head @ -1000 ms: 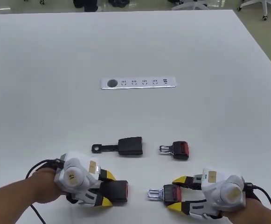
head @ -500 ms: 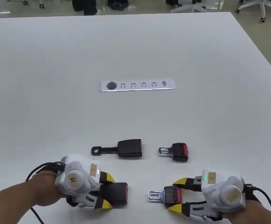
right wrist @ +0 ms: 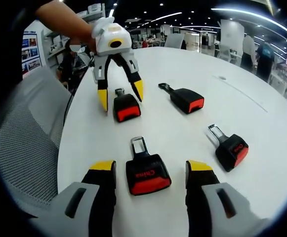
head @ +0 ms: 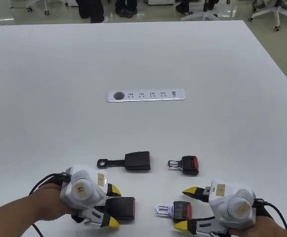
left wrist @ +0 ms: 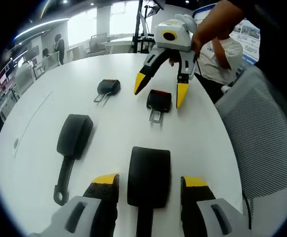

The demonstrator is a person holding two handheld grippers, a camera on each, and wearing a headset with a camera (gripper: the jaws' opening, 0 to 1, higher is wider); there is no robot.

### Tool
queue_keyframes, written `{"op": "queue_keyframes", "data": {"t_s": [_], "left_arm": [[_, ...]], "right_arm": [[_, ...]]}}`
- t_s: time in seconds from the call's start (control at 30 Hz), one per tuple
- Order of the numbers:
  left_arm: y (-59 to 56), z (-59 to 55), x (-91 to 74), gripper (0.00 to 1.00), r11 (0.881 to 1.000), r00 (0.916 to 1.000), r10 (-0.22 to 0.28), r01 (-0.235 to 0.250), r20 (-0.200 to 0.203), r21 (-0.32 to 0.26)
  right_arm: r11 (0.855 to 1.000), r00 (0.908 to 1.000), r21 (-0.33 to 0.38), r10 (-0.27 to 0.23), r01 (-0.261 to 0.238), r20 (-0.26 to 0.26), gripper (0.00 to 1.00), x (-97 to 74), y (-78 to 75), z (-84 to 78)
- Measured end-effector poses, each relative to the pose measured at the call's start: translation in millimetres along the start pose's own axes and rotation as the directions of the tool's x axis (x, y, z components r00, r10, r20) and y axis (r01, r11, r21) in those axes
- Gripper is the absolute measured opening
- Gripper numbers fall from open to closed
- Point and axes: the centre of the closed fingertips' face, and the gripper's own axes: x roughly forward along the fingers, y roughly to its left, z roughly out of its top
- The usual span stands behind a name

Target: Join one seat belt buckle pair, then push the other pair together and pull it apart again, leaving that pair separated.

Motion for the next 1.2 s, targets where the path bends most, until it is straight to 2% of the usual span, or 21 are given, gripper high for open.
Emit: {"op": "queue_keyframes", "data": {"t_s": [0.23, 0.3, 0.37, 0.5, 0.6, 0.73, 0.87, 0.9, 0.97, 1.03, 1.2], "left_arm": [[9.0, 23.0, -14.7, 0.65, 0.998, 0.997, 0.063, -0.062, 0.044, -0.015], [10.3, 26.5, -17.1, 0.69, 0.998, 0.9963, 0.069, -0.069, 0.051, -0.015], [13.5, 28.7, -18.6, 0.7, 0.997, 0.9952, 0.082, -0.082, 0.054, -0.008], [20.5, 40.2, -26.3, 0.72, 0.995, 0.9919, 0.103, -0.103, 0.074, -0.004], [25.1, 48.3, -31.6, 0.74, 0.993, 0.9896, 0.118, -0.118, 0.083, -0.008], [36.2, 58.0, -37.7, 0.77, 0.99, 0.9838, 0.143, -0.142, 0.108, -0.016], [55.0, 58.9, -42.6, 0.79, 0.986, 0.9792, 0.165, -0.164, 0.119, -0.016], [56.1, 64.5, -43.4, 0.79, 0.985, 0.977, 0.173, -0.171, 0.126, -0.02], [60.7, 69.2, -45.7, 0.79, 0.983, 0.9739, 0.184, -0.183, 0.133, -0.024], [65.8, 73.1, -47.3, 0.8, 0.981, 0.9707, 0.195, -0.193, 0.14, -0.029], [82.1, 70.8, -47.5, 0.81, 0.98, 0.9716, 0.197, -0.196, 0.131, -0.022]], "right_arm": [[1.0, 0.9994, 0.002, -0.026, 0.026, 0.021, 0.66, -4.6, -11.7, 7.1], [0.999, 0.9992, -0.002, -0.034, 0.034, 0.022, 0.68, -6.0, -13.4, 8.3], [0.999, 0.9988, 0.001, -0.041, 0.041, 0.027, 0.69, -8.7, -18.7, 10.5], [0.998, 0.9968, 0.01, -0.066, 0.066, 0.044, 0.74, -13.7, -34.3, 14.0], [0.997, 0.9959, 0.006, -0.077, 0.077, 0.048, 0.76, -16.4, -40.5, 16.0], [0.996, 0.9941, 0.006, -0.09, 0.09, 0.061, 0.78, -19.9, -52.2, 20.8], [0.995, 0.9927, 0.002, -0.097, 0.097, 0.072, 0.79, -23.7, -63.8, 30.0], [0.995, 0.9921, -0.001, -0.101, 0.101, 0.075, 0.8, -25.3, -67.5, 33.2], [0.995, 0.9914, -0.001, -0.104, 0.104, 0.08, 0.8, -28.4, -71.5, 38.7], [0.994, 0.9898, 0.002, -0.111, 0.112, 0.089, 0.8, -28.8, -82.2, 42.0], [0.993, 0.9896, -0.005, -0.114, 0.115, 0.088, 0.8, -29.5, -98.9, 43.3]]}}
